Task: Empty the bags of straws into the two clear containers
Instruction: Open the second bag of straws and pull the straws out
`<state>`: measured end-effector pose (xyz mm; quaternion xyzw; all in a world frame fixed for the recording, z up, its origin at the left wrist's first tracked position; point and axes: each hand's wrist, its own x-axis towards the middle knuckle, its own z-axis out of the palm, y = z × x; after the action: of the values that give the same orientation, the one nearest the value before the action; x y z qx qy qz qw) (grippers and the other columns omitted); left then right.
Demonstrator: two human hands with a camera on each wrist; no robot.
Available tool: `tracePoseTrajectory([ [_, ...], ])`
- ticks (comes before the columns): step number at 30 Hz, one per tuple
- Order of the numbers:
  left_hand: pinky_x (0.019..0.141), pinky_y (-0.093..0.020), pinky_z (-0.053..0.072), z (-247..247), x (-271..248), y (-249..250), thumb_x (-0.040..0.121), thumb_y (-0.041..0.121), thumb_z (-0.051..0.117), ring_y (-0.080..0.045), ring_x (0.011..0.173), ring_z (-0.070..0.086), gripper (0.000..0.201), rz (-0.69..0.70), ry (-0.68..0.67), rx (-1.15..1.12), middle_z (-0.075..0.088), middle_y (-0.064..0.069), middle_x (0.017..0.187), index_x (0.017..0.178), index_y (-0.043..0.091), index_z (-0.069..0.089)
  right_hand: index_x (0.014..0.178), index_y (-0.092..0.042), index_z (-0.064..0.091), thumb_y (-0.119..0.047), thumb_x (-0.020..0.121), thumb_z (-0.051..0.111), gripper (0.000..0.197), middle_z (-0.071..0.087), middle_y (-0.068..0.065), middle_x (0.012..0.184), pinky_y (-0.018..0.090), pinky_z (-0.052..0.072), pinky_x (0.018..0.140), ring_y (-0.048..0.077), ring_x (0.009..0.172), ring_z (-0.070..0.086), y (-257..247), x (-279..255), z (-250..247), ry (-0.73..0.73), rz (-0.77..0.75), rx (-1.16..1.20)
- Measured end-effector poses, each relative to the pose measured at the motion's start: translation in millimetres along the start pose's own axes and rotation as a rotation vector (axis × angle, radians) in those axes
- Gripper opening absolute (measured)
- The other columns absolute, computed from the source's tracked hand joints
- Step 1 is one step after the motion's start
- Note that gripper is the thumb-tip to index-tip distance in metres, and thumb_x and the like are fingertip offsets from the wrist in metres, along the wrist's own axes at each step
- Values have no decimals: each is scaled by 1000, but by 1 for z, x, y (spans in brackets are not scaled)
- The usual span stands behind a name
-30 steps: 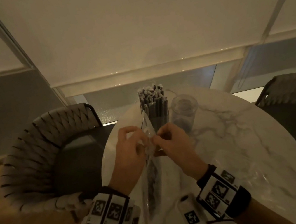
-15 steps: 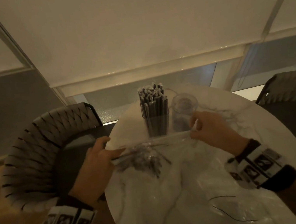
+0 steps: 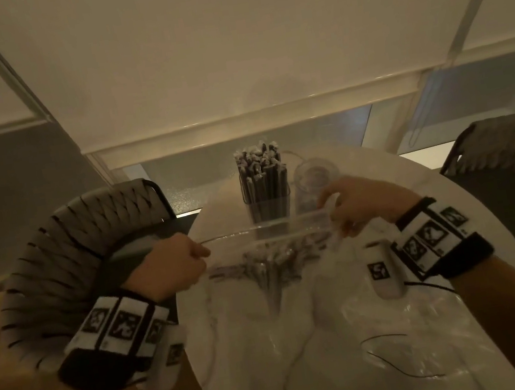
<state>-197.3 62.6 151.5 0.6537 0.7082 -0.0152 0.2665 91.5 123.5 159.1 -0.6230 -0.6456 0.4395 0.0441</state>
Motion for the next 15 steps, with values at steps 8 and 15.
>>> tracePoseTrajectory([
  [8,65,-23,48,22,11,8,75,15,72,-18,77,56,80,-29,-45,-226,57,-11,118,143,8,32,134,-19,37,5,76,64,69,59,11,94,26,55,49,17,57,59,5,11,36,-158,-34,-23],
  [15,90,-34,49,10,5,1,81,6,63,-26,104,62,59,43,13,-237,63,-11,115,136,10,43,90,3,66,-8,88,52,18,51,1,60,12,34,38,9,49,44,-14,-5,12,317,-176,18],
])
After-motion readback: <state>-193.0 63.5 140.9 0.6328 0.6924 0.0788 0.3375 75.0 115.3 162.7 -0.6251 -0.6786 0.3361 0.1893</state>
